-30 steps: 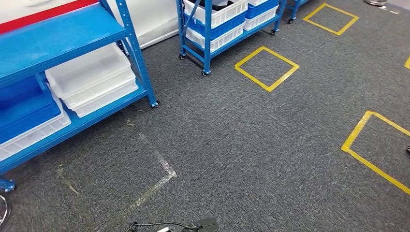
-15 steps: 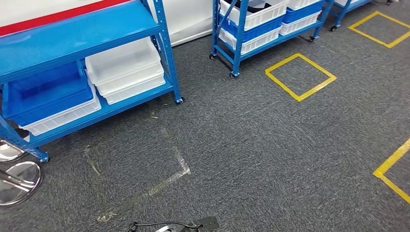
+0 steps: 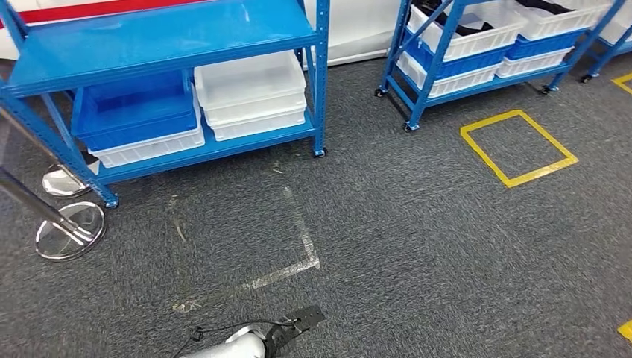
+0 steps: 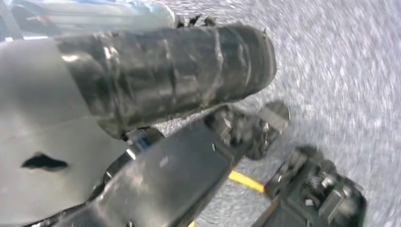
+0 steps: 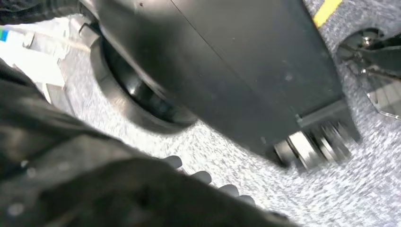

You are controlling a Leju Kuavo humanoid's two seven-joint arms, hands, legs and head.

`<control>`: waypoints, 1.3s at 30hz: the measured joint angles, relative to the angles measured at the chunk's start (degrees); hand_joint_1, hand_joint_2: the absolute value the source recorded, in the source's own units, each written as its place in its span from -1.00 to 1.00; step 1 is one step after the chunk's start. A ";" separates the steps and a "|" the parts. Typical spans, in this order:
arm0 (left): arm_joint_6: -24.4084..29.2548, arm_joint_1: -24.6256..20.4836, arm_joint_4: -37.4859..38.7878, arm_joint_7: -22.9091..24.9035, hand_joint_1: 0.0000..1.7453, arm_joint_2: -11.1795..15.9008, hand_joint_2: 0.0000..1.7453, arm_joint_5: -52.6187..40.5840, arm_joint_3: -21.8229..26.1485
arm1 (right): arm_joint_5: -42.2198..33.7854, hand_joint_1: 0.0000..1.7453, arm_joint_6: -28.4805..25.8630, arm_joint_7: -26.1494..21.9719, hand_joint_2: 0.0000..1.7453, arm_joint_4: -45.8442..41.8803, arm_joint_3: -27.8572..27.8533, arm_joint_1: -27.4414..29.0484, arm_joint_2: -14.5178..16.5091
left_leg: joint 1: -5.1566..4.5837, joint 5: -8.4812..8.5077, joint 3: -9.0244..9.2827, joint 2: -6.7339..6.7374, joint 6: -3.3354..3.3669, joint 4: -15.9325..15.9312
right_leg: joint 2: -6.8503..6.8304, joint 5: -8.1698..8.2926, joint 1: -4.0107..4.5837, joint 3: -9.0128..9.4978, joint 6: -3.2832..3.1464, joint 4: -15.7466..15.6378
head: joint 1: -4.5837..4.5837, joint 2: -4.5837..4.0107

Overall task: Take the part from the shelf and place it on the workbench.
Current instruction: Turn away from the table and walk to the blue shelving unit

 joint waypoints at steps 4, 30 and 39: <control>-1.32 -1.21 0.04 0.88 -1.00 2.18 -1.00 0.34 1.12 | 0.97 -1.00 0.70 -0.05 -1.00 0.05 0.90 0.10 0.00 | 0.11 -0.13 0.05 -3.20 -0.14 0.42 | 0.83 4.18 -0.28 -0.50 -0.05 -2.05 | -0.01 0.01; 0.04 -3.43 1.33 3.26 -1.00 3.07 -1.00 -0.42 1.43 | -0.55 -1.00 1.75 2.00 -1.00 0.02 3.08 -1.21 -0.02 | -0.09 -0.07 0.17 2.67 -0.47 -0.06 | -2.50 5.25 0.26 3.91 -0.17 -9.84 | -0.65 0.00; 0.71 -0.99 1.83 1.70 -1.00 3.94 -1.00 1.50 1.43 | 0.68 -1.00 1.41 2.09 -1.00 0.07 5.16 -1.16 -0.22 | 0.02 -1.03 0.34 0.09 -0.54 0.89 | 0.27 8.45 -0.15 1.48 0.10 -9.49 | -0.40 0.00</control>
